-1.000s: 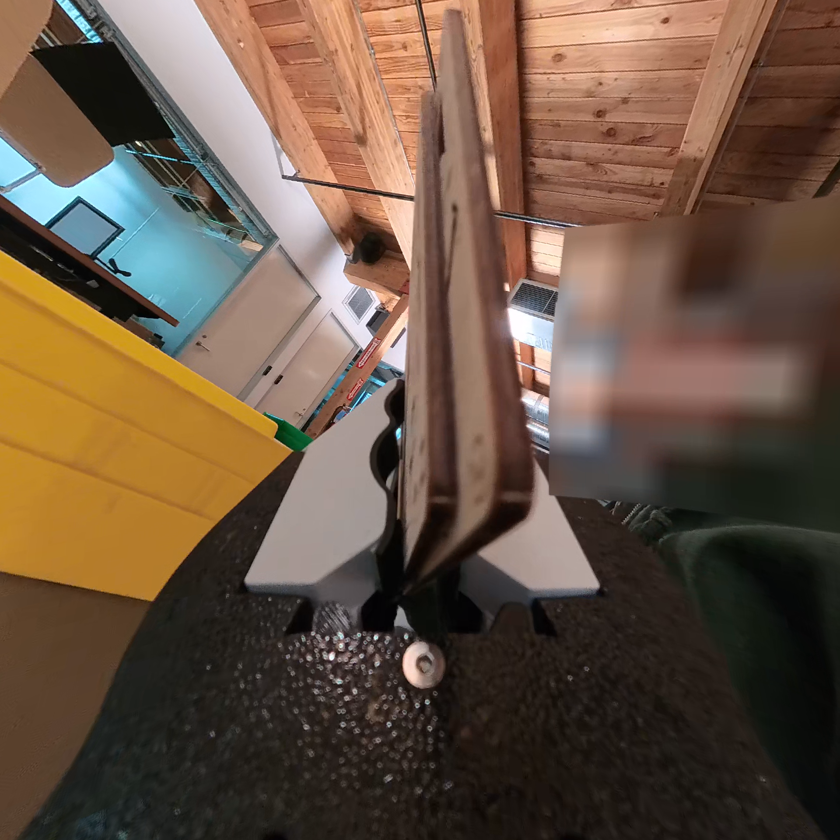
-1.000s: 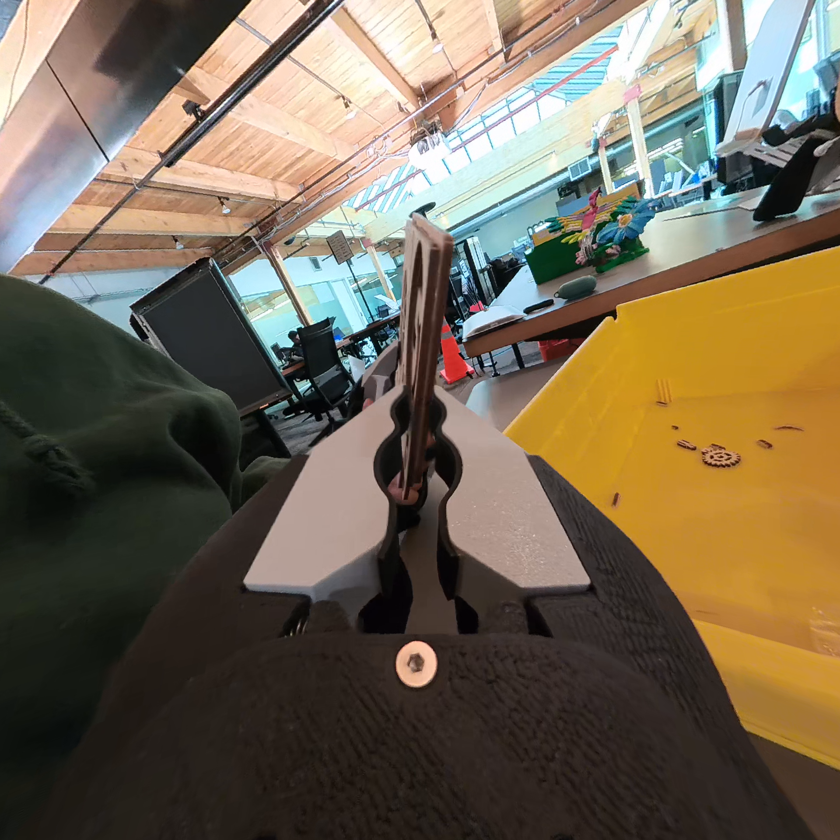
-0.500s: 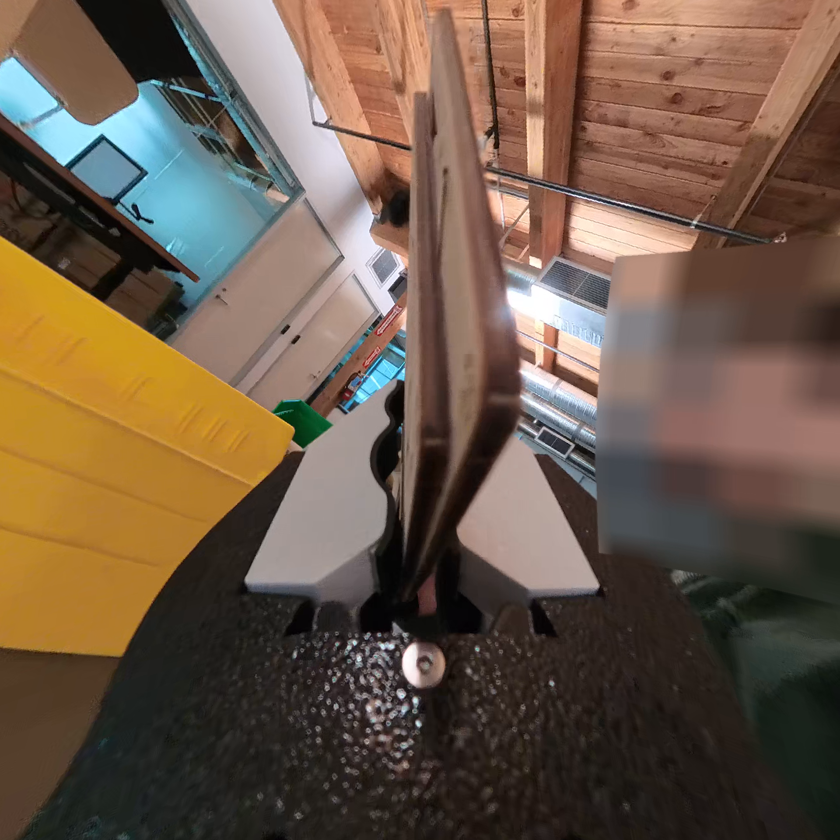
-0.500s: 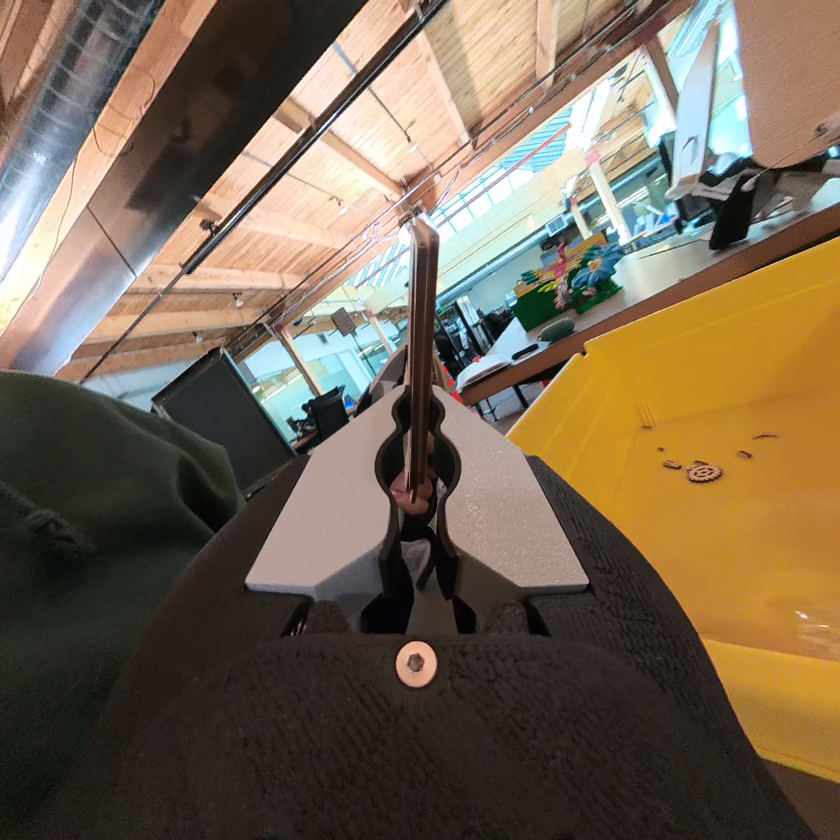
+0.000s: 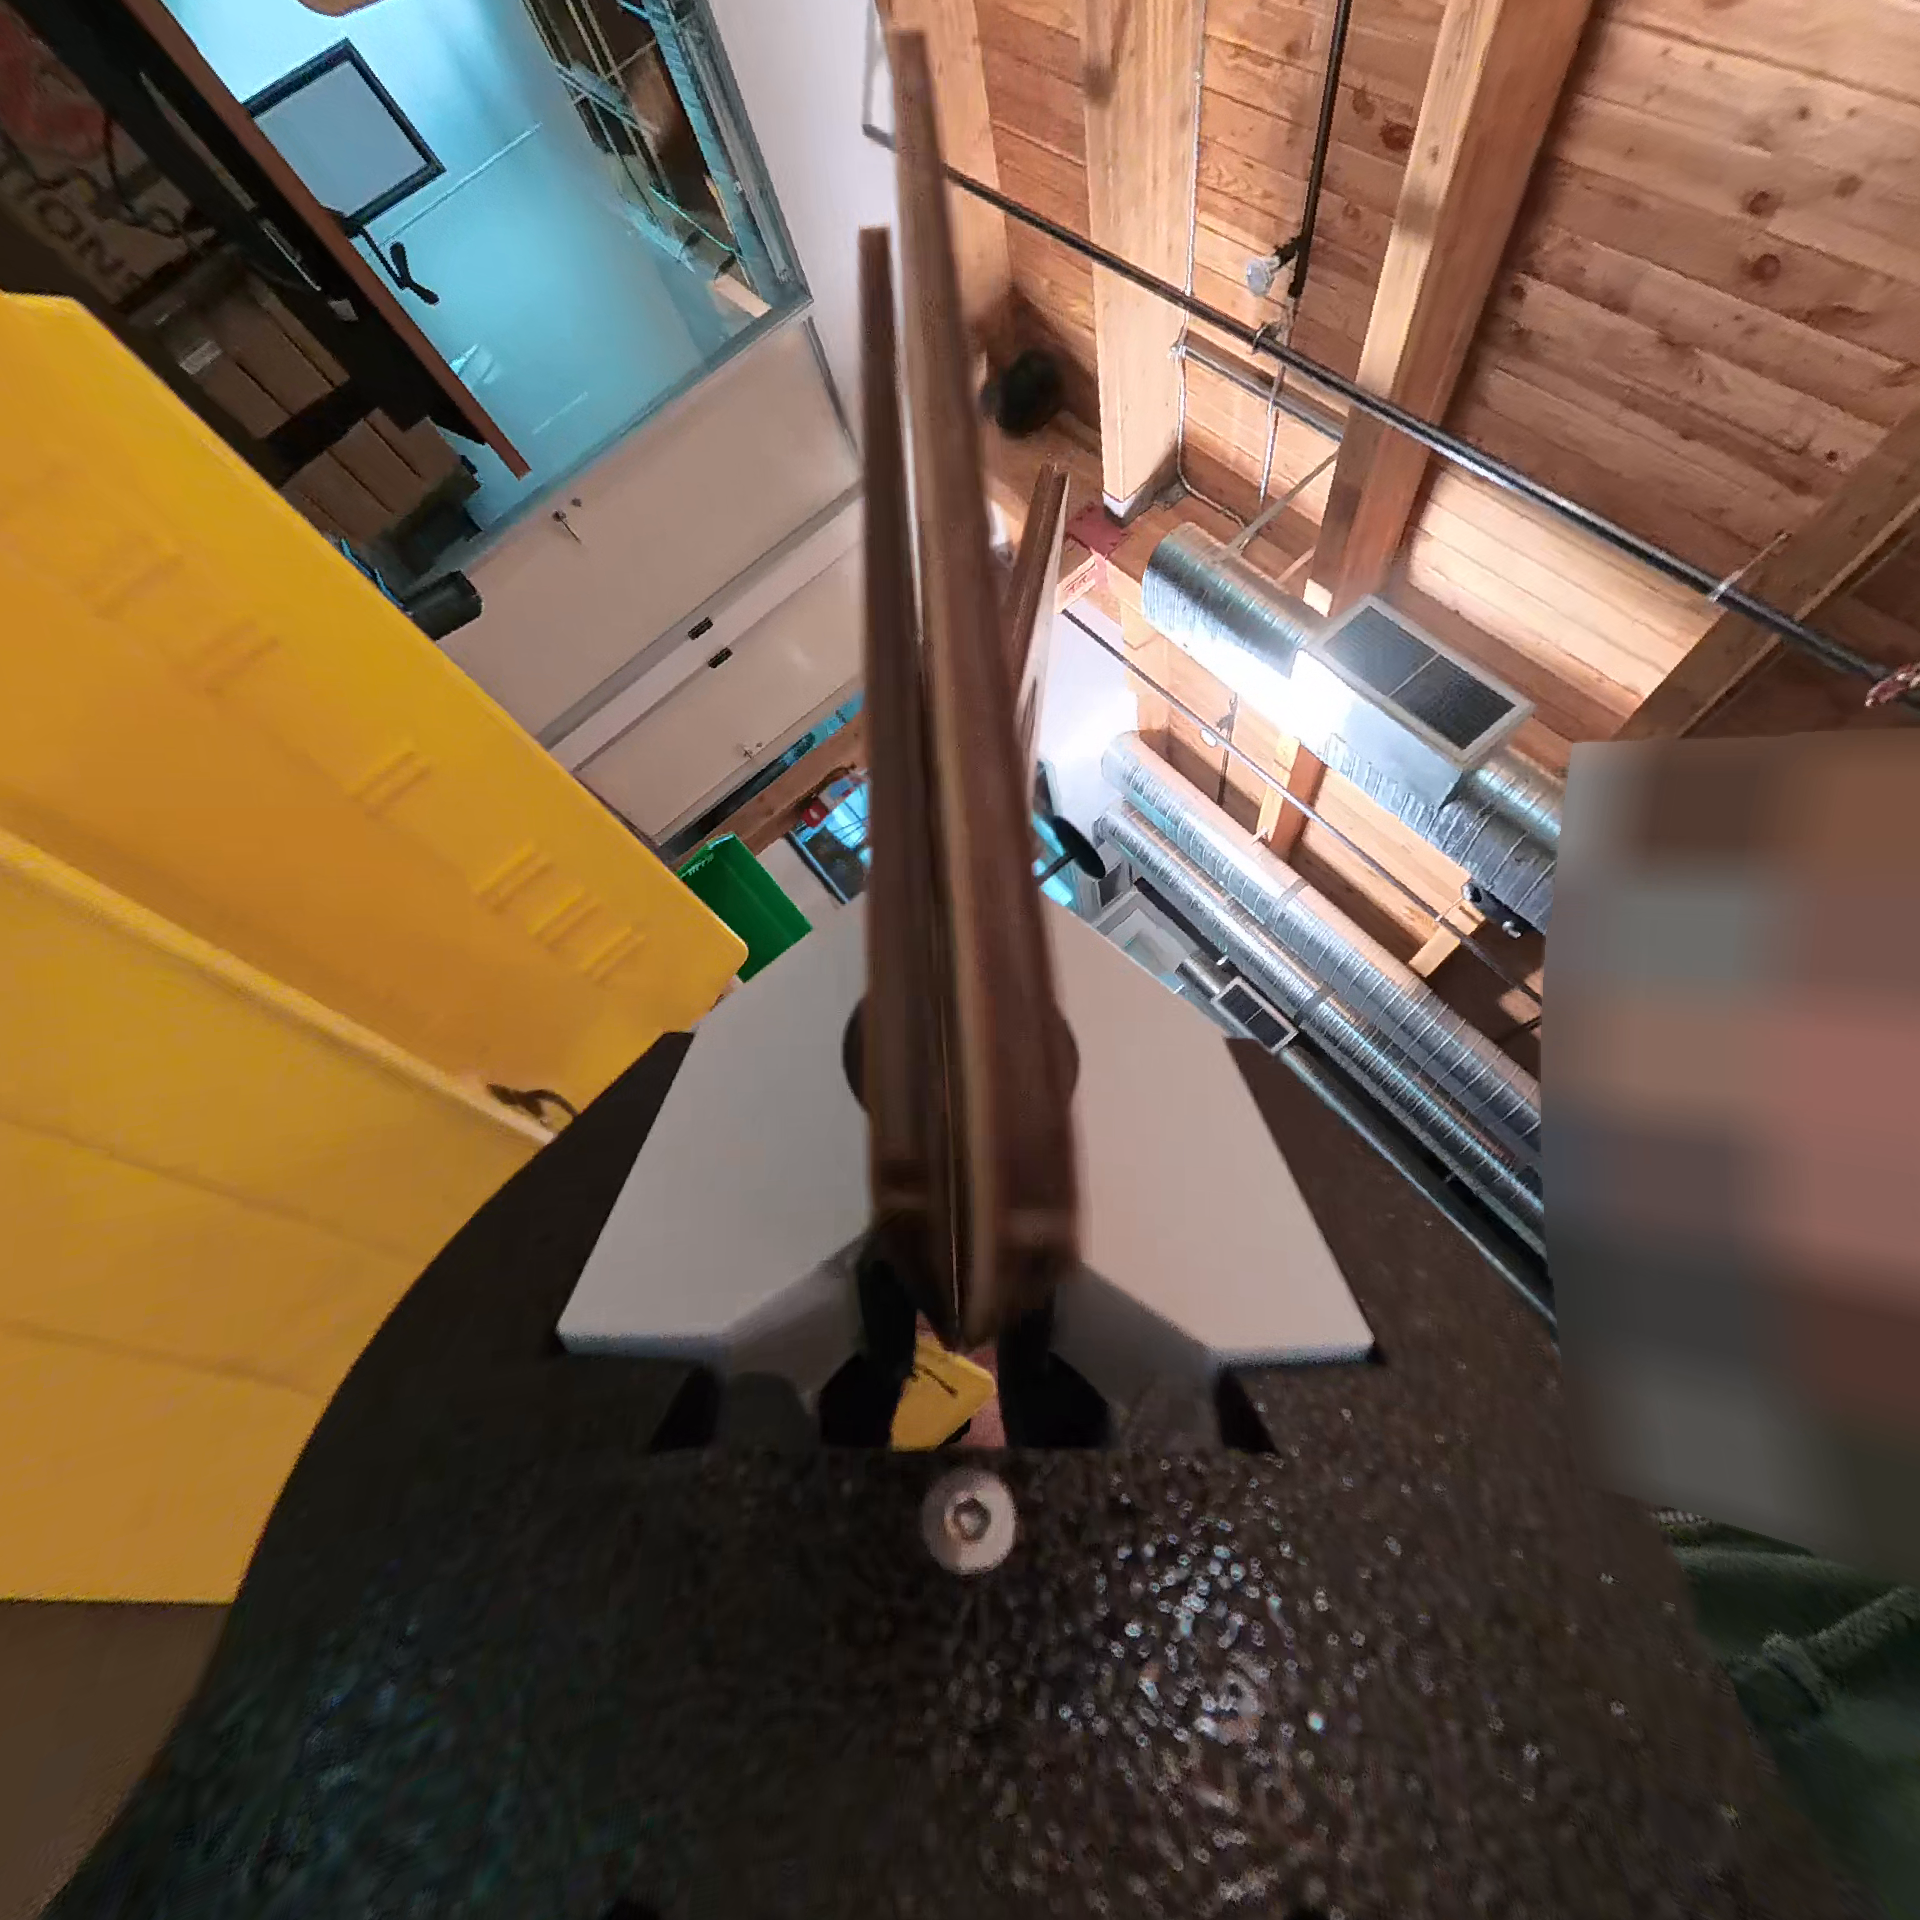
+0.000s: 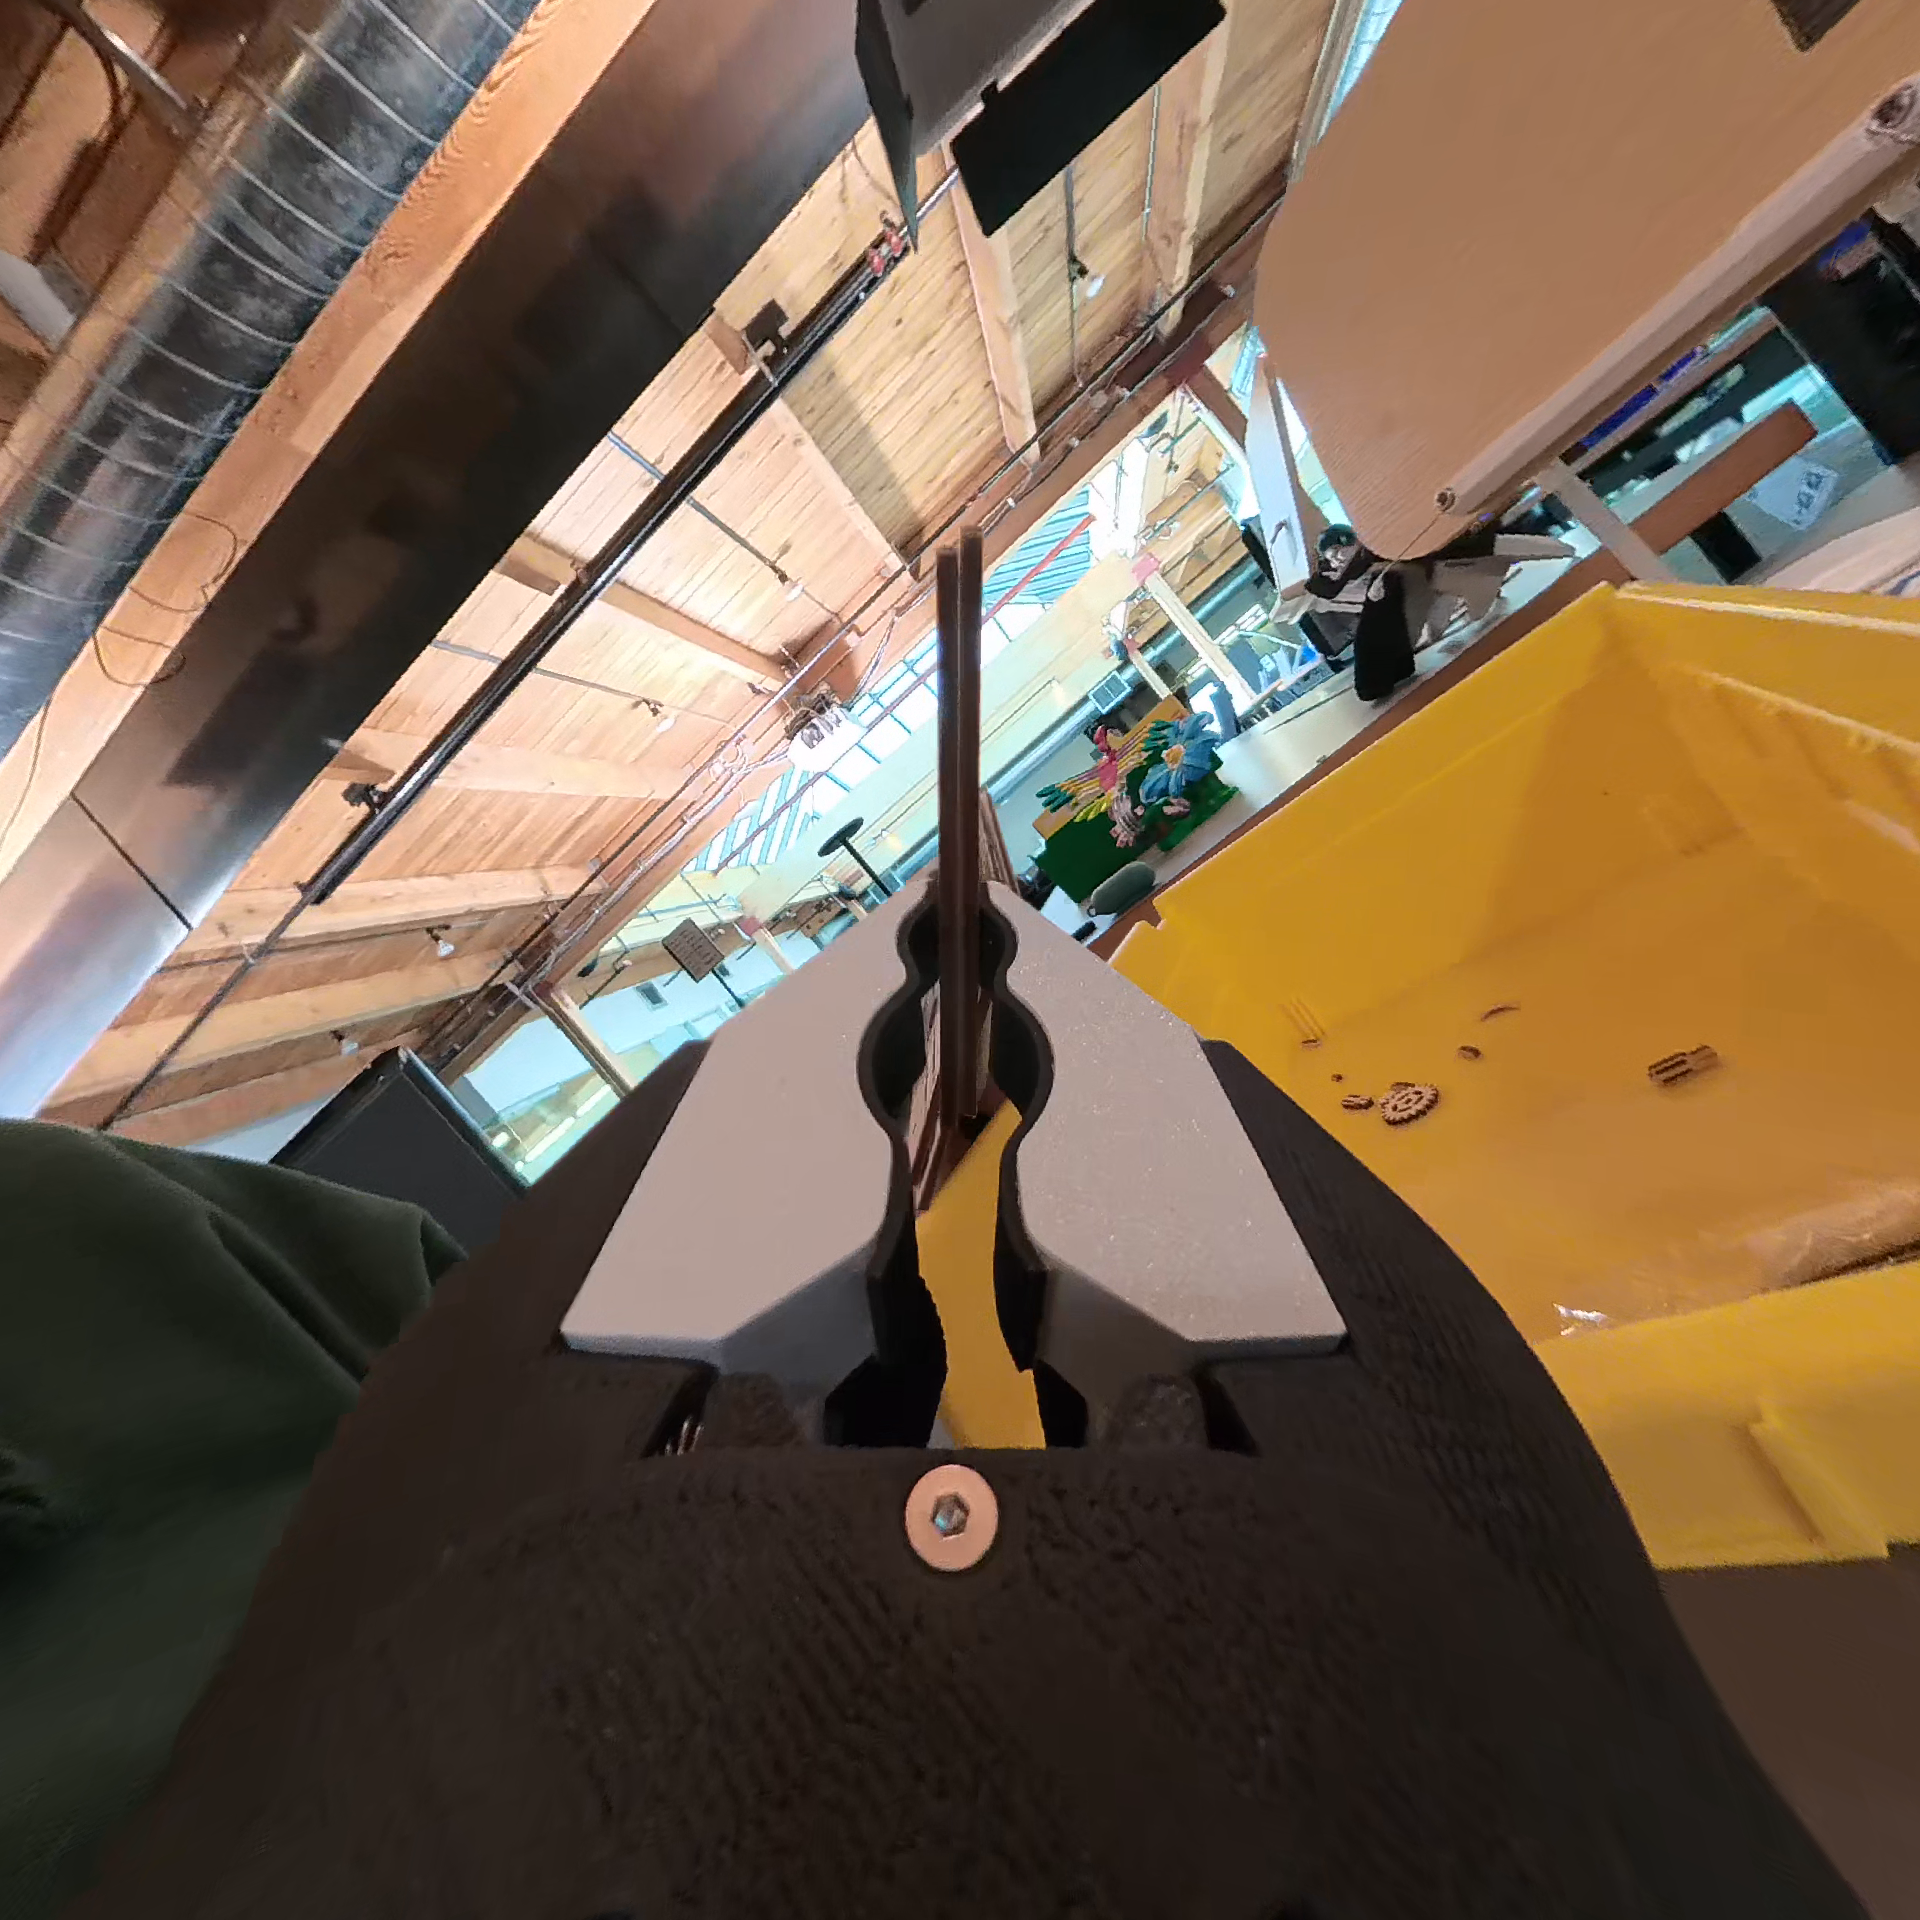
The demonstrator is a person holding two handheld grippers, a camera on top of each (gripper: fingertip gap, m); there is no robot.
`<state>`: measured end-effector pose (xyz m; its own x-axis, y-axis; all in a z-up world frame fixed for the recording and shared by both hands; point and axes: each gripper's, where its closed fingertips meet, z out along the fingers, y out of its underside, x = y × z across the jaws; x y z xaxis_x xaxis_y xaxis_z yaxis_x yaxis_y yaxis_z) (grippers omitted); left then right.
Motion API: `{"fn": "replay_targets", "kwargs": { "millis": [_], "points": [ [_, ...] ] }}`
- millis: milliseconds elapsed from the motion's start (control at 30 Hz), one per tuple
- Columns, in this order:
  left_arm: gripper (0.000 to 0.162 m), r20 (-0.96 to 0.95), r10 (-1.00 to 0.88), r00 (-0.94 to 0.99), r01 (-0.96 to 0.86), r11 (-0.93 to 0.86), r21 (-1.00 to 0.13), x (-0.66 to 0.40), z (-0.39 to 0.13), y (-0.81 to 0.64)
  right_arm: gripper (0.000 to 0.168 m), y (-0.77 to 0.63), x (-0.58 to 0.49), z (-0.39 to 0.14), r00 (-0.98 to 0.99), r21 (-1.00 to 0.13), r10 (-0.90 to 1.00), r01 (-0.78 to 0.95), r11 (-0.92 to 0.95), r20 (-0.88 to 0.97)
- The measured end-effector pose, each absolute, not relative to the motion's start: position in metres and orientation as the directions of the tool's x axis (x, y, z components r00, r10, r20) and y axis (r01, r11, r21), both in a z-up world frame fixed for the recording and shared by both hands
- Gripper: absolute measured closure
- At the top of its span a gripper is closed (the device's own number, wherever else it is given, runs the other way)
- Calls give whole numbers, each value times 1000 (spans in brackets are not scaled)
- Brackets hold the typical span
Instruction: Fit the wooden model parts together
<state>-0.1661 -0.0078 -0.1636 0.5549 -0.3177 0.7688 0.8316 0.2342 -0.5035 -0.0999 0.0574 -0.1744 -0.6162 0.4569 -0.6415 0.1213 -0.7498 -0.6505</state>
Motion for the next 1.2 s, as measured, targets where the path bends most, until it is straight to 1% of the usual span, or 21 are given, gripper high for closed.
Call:
{"fn": "replay_targets", "kwargs": {
  "millis": [67, 167, 367, 533, 767, 967, 1067, 1133, 1200],
  "points": [
    [150, 775, -316, 547, 837, 234, -495, -167, -165, -8, 166, 61, -101, -176, -606, -624, 437, 128, -771, -665],
    [151, 778, -278, 563, 825, 237, -513, -169, -169, -8, 166, 63, -102, -180, -593, -602, 420, 141, -786, -687],
    [151, 783, -274, 559, 828, 241, -507, -170, -171, -9, 166, 66, -103, -181, -591, -572, 394, 143, -808, -704],
    [152, 757, -270, 595, 803, 224, -552, -166, -168, -12, 165, 68, -102, -182, -598, -541, 356, 158, -826, -718],
    [152, 744, -255, 618, 786, 217, -579, -165, -169, -12, 166, 67, -101, -182, -603, -538, 347, 165, -827, -719],
    [152, 710, -241, 662, 750, 219, -624, -162, -165, -14, 166, 67, -100, -183, -612, -525, 322, 184, -831, -723],
    [151, 726, -206, 656, 754, 221, -619, -166, -169, -13, 166, 66, -100, -183, -612, -553, 350, 177, -814, -710],
    [146, 728, -186, 660, 750, 213, -626, -167, -171, -12, 166, 67, -99, -181, -616, -576, 374, 162, -801, -693],
    [148, 728, -198, 657, 754, 200, -626, -165, -170, -12, 166, 69, -97, -177, -623, -589, 391, 140, -796, -677]
  ]
}}
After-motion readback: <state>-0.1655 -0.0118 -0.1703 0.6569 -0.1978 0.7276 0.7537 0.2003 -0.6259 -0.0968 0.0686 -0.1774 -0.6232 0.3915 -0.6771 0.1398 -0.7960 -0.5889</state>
